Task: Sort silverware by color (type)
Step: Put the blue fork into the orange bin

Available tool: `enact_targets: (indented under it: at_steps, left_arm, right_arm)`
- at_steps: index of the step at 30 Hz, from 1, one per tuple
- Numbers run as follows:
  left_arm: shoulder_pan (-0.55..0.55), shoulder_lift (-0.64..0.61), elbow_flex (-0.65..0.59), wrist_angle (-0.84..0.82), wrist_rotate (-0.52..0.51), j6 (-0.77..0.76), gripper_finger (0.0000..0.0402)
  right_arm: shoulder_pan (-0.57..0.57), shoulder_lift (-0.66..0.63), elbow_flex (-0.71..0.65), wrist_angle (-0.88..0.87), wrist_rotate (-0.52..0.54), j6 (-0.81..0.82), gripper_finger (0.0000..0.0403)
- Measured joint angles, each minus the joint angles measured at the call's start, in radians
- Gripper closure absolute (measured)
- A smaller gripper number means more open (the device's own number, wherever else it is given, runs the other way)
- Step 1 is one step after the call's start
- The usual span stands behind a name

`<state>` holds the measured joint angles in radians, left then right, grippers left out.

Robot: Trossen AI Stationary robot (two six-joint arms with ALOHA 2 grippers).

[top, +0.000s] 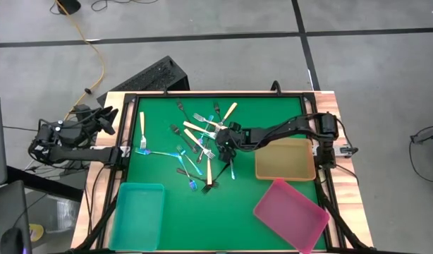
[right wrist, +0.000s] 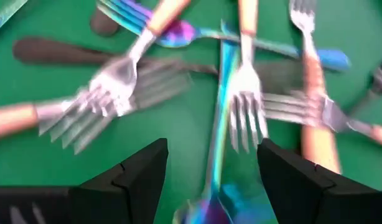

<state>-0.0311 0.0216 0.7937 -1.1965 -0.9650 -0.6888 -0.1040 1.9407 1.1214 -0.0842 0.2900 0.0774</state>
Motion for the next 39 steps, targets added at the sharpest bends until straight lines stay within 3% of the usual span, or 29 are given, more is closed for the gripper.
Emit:
enact_targets:
  at_steps: [13, 18, 30, 39]
  left_arm:
    - [0.0, 0.0, 0.0, 0.0, -0.001, 0.0, 0.0243]
    - [0.0, 0.0, 0.0, -0.001, -0.001, 0.0, 0.0243]
    - [0.0, 0.0, 0.0, -0.001, -0.001, 0.0, 0.0243]
    - [0.0, 0.0, 0.0, -0.001, -0.002, 0.0, 0.0243]
  right_arm:
    - [-0.004, 0.039, -0.002, 0.008, 0.002, 0.012, 0.0142]
    - [-0.009, 0.041, -0.002, 0.002, -0.007, 0.052, 0.0193]
    - [-0.011, 0.043, -0.003, 0.009, 0.011, 0.05, 0.0373]
    - [-0.009, 0.006, -0.002, -0.007, 0.001, 0.103, 0.0364]
